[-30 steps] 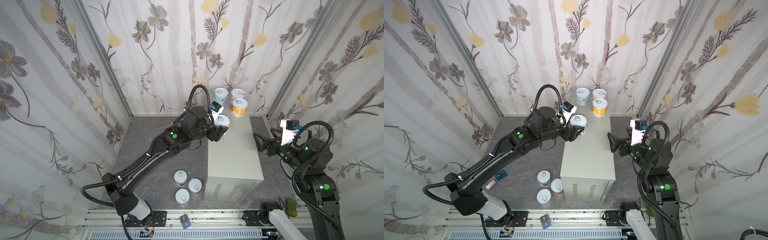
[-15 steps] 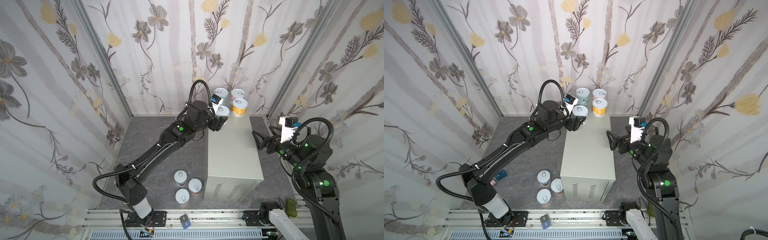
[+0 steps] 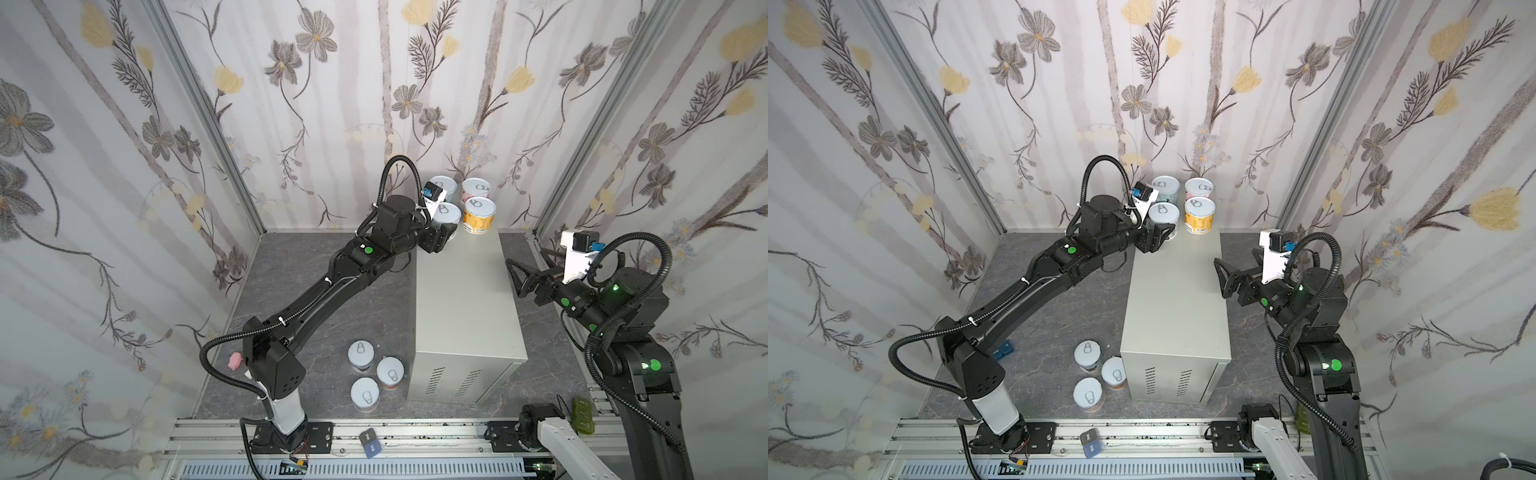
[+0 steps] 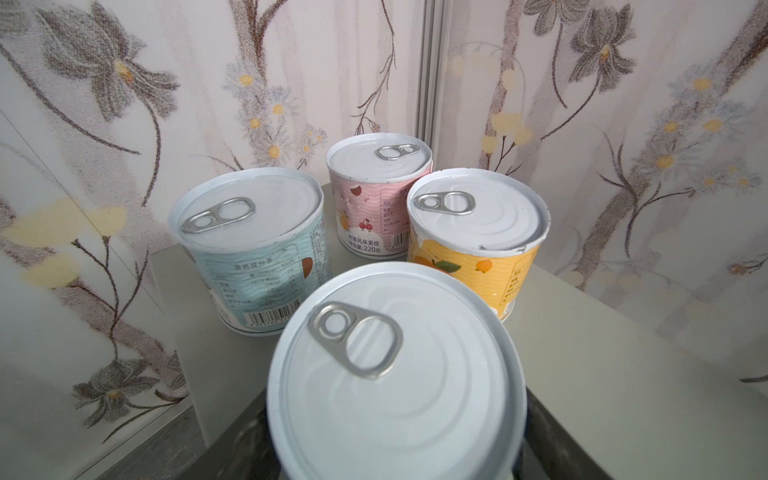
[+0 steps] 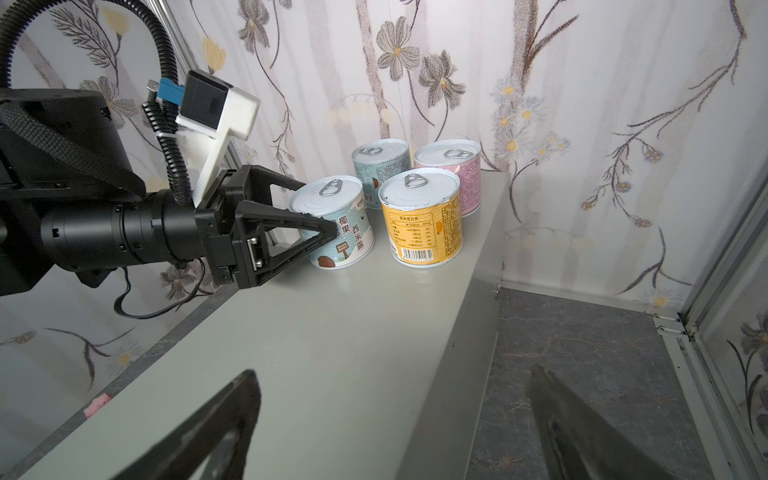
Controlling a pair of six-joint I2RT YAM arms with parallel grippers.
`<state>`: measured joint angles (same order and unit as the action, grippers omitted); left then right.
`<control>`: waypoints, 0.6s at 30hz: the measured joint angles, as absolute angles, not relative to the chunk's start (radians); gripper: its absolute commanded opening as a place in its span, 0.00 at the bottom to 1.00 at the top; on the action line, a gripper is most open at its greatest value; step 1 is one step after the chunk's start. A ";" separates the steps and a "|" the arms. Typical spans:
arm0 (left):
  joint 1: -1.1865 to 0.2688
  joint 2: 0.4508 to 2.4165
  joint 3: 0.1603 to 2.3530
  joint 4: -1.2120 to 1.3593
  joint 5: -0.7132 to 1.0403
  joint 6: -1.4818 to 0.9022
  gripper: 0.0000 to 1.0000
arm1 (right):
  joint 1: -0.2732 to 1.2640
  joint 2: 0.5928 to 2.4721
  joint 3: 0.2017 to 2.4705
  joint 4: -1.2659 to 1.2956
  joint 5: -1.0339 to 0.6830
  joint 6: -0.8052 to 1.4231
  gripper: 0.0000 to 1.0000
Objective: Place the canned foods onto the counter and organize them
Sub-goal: 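Move the held pale blue can toward the other cans with the left gripper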
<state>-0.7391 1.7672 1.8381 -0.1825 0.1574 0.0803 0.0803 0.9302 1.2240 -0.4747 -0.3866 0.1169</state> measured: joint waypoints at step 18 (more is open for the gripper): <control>-0.729 1.814 1.877 -0.154 0.157 0.081 0.74 | 0.080 0.920 1.223 -0.482 -0.382 0.104 1.00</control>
